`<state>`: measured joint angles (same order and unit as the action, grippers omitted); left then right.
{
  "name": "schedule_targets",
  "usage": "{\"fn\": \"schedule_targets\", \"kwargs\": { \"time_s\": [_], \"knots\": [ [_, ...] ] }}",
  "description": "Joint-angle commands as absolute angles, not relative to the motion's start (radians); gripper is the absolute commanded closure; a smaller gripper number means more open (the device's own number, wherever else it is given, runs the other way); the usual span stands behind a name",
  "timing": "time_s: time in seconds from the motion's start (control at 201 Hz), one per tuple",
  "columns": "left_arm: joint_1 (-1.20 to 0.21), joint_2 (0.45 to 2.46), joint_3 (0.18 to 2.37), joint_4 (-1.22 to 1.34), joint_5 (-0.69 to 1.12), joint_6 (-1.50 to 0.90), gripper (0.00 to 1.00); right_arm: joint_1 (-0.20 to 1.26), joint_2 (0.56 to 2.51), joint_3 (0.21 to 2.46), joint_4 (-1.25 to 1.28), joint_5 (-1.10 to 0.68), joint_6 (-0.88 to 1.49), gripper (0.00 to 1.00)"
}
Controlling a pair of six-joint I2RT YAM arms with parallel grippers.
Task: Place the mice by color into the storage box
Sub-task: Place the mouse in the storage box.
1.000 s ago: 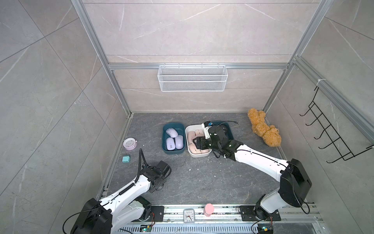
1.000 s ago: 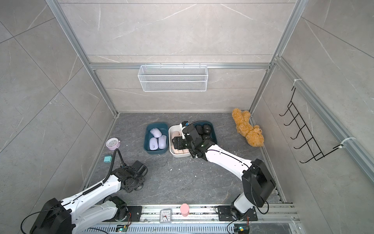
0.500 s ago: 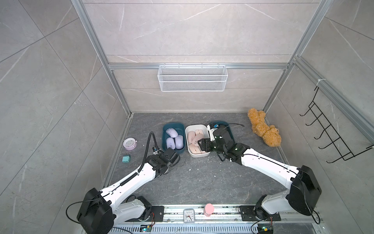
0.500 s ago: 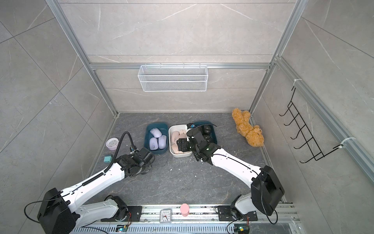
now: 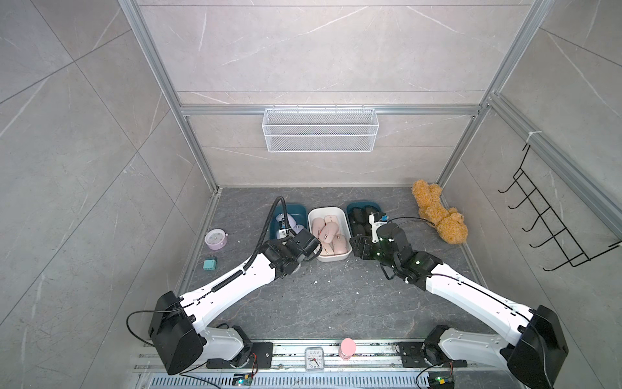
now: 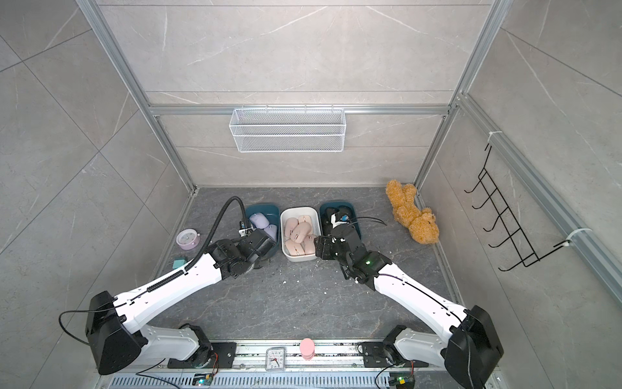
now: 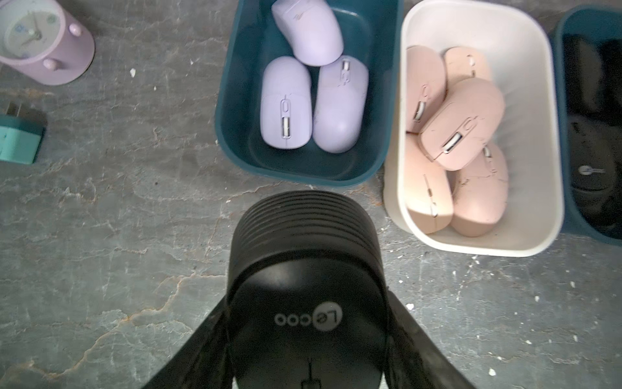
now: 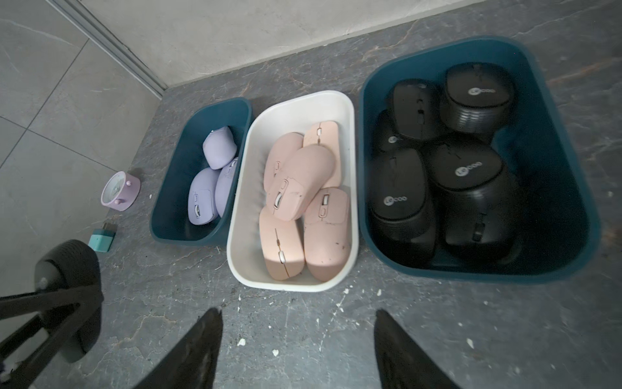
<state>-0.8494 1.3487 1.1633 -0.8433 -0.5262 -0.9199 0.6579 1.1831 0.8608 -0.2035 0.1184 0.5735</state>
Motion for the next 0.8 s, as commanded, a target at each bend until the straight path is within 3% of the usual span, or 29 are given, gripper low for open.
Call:
{"fn": "schedule_targets", "kwargs": {
  "time_s": [0.0, 0.797],
  "knots": [
    [-0.865, 1.380, 1.247, -0.847, -0.571, -0.844, 0.54, 0.637, 1.124, 0.825, -0.248, 0.149, 0.604, 0.27],
    [-0.894, 1.637, 1.620, -0.671, -0.477, -0.532, 0.54, 0.478, 0.915, 0.657, -0.344, 0.120, 0.669, 0.27]
  ]
}}
